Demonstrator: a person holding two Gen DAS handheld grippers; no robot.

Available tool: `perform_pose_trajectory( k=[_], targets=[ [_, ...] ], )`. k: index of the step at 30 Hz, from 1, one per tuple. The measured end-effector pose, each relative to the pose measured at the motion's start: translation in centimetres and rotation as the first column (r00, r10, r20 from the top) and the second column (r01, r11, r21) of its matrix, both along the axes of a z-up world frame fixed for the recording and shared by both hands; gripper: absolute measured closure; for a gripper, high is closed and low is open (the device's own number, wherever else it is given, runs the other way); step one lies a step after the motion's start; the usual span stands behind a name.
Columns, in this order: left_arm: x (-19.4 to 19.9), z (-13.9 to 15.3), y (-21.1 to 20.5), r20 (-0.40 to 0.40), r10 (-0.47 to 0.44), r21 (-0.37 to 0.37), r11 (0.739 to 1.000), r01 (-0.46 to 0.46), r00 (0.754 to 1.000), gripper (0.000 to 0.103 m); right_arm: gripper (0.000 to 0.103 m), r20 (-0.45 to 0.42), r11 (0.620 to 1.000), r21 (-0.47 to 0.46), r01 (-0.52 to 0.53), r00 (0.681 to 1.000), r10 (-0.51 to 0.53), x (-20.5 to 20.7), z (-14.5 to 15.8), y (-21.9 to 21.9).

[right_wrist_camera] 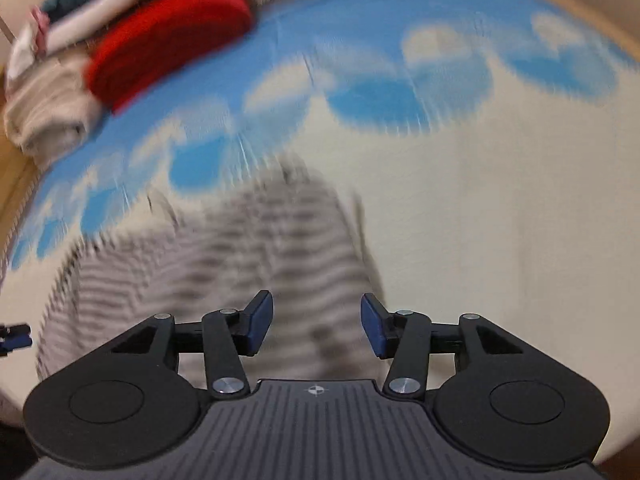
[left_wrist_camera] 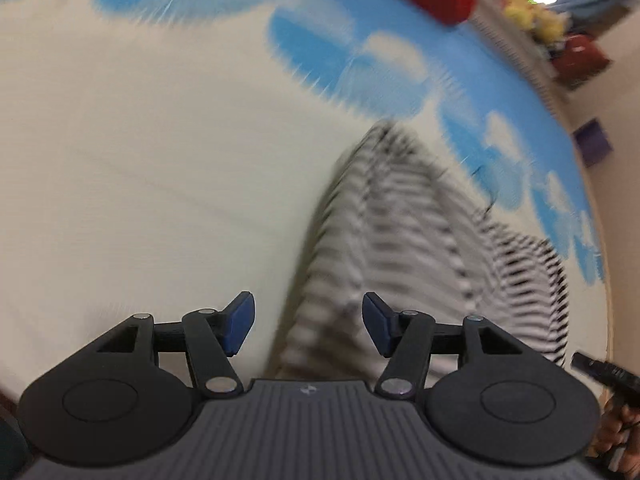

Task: Fold small clothes

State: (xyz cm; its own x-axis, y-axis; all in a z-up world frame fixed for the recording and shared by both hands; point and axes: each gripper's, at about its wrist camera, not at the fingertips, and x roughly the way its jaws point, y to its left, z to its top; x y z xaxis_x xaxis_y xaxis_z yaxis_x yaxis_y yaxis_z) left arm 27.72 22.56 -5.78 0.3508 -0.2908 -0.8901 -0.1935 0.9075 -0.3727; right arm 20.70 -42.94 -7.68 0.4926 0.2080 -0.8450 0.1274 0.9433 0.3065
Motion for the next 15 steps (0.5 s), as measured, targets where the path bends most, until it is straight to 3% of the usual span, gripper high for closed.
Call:
perform_pose_trajectory(
  k=[1,5,8,10,11,12,13,14,15],
  targets=[
    [-0.2,-0.3,0.2,-0.014,-0.004,-0.005,1.0,0.004,1.0,0.039,0.053,-0.061,1.0,-0.011,0.015,0.998,-0.015,-0.4,-0.9,-0.3],
    [-0.4,-1.6,0.1,-0.065,-0.042,-0.05,0.998,0.039,0.997,0.039,0.053,-0.112,0.999,0.007,0.042,0.993,-0.041,-0.8,-2.0,-1.2],
    [-0.1,-2.3,-0.7,-0.09,-0.077,-0.04,0.997,0.073,0.993,0.04,0.053,-0.184,0.999,0.026,0.032,0.983,-0.026,-0.4,-3.3,-0.8],
    [0.0,-2.9,-1.1,-0.11,-0.105,-0.04,0.994,0.101,0.988,0.051,0.053,-0.205,1.0,0.017,0.003,0.979,0.001,-0.3,-3.6,-0.3],
    [0.0,-3.1,-1.5,-0.115,-0.129,-0.045,0.991,0.124,0.985,0.067,0.053,-0.217,1.0,0.017,-0.013,0.976,0.016,-0.2,-3.8,0.0],
    [0.0,-3.1,-1.8,-0.109,-0.149,-0.046,0.988,0.145,0.983,0.092,0.053,-0.227,0.999,0.018,-0.027,0.973,0.031,-0.2,-4.0,0.2],
    [-0.1,-3.0,-2.0,-0.096,-0.167,-0.041,0.986,0.164,0.981,0.102,0.061,-0.234,0.999,0.017,-0.045,0.971,0.048,-0.2,-4.1,0.6],
    [-0.2,-2.6,-2.1,-0.073,-0.178,-0.04,0.984,0.176,0.981,0.102,0.075,-0.234,0.998,0.016,-0.056,0.97,0.058,-0.1,-4.1,0.8],
    [-0.4,-2.0,-1.9,-0.042,-0.177,-0.047,0.983,0.175,0.983,0.102,0.081,-0.227,0.998,0.02,-0.062,0.972,0.065,-0.4,-3.7,0.8]
  ],
)
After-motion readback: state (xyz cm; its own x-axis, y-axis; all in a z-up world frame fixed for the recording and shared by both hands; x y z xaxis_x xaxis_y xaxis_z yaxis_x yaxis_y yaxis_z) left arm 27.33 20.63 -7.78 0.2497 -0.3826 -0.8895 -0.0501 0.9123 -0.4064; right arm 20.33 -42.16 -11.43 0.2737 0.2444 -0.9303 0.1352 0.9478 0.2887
